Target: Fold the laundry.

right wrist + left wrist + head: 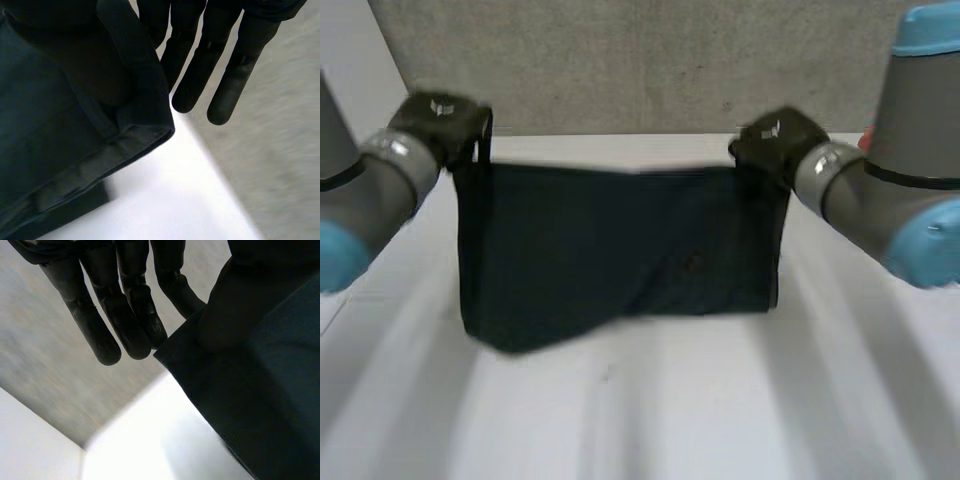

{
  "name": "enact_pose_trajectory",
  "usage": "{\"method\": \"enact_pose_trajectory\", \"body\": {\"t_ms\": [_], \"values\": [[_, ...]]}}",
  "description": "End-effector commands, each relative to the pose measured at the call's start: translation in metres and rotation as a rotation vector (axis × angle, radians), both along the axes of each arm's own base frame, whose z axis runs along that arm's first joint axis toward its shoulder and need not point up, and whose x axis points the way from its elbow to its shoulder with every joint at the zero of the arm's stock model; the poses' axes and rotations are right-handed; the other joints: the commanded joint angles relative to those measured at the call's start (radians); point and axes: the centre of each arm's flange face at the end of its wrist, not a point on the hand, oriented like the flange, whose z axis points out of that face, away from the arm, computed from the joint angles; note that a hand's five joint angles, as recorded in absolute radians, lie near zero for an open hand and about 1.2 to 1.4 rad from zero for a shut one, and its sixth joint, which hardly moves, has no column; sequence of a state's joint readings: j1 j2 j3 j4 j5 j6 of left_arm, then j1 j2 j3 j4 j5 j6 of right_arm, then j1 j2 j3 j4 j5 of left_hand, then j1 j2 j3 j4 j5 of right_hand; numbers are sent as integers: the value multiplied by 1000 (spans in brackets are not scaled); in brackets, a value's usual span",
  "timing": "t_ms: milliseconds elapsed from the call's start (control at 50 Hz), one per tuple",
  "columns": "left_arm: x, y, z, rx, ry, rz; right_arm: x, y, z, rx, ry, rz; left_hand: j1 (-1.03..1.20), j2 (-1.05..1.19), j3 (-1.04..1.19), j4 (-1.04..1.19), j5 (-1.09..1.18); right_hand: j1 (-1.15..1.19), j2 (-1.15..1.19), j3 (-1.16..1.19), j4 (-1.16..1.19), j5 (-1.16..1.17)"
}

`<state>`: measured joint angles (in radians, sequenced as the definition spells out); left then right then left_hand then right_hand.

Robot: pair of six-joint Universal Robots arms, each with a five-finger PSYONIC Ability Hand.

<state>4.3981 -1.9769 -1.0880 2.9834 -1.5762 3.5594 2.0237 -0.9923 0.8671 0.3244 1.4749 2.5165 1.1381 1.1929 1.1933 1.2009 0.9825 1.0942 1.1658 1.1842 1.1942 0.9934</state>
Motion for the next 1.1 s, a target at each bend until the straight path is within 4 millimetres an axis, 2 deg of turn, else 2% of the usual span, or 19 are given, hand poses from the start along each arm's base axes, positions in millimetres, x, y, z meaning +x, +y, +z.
{"method": "enact_pose_trajectory", "body": {"t_ms": [20,60,120,180,260,340,360,420,440,500,520,580,600,680,800,960,980,1040,1100], "values": [[-3,-45,97,-536,234,45,23,-37,86,-530,-328,-77,258,203,203,195,239,302,230,212,202,228],[3,-41,135,-725,350,46,23,-34,119,-706,-451,-60,258,203,203,195,239,302,230,212,202,228],[4,-32,156,-830,422,19,22,-29,140,-836,-539,-25,258,203,203,195,239,302,230,212,202,228],[1,-28,151,-800,405,-10,26,-22,145,-887,-578,43,258,203,203,195,239,302,230,212,202,228],[2,-28,125,-700,356,-25,30,-28,129,-832,-553,92,258,203,203,195,239,302,230,212,202,228],[8,-29,89,-574,320,18,30,-40,95,-721,-500,84,258,203,203,195,239,302,230,212,202,228],[8,-28,69,-515,300,25,31,-44,76,-660,-468,81,258,203,203,195,239,302,230,212,202,228],[6,-26,36,-424,264,23,34,-47,41,-554,-411,89,258,203,203,195,239,302,230,212,202,228],[4,-23,13,-361,233,17,34,-46,16,-479,-366,98,258,203,203,195,239,302,230,212,202,228],[-1,-14,-26,-253,178,-3,35,-41,-23,-372,-290,115,258,203,203,195,239,302,230,212,202,228],[-4,-6,-51,-180,137,-18,32,-37,-47,-312,-238,116,258,203,203,195,239,302,230,212,202,228],[-6,9,-82,-85,70,-35,26,-29,-79,-232,-162,121,258,203,203,195,239,302,230,212,202,228],[-7,22,-100,-25,25,-52,21,-23,-94,-193,-115,119,258,203,203,195,239,302,230,212,202,228],[-4,52,-125,87,-52,-82,8,-7,-119,-104,-29,117,258,203,203,195,239,302,230,212,202,228],[7,96,-124,194,-127,-110,-8,27,-119,28,71,136,258,203,203,195,239,302,230,212,202,228],[28,187,-99,357,-275,-214,-40,88,-87,213,238,166,258,203,203,195,239,302,230,212,202,228],[30,195,-97,370,-288,-226,-49,102,-82,261,279,172,258,203,203,195,239,302,230,212,202,228],[38,226,-94,451,-378,-285,-67,133,-76,385,389,203,258,203,203,195,239,302,230,212,202,228],[45,250,-93,537,-473,-344,-78,153,-72,456,458,241,258,203,203,195,239,302,230,212,202,228]]}}
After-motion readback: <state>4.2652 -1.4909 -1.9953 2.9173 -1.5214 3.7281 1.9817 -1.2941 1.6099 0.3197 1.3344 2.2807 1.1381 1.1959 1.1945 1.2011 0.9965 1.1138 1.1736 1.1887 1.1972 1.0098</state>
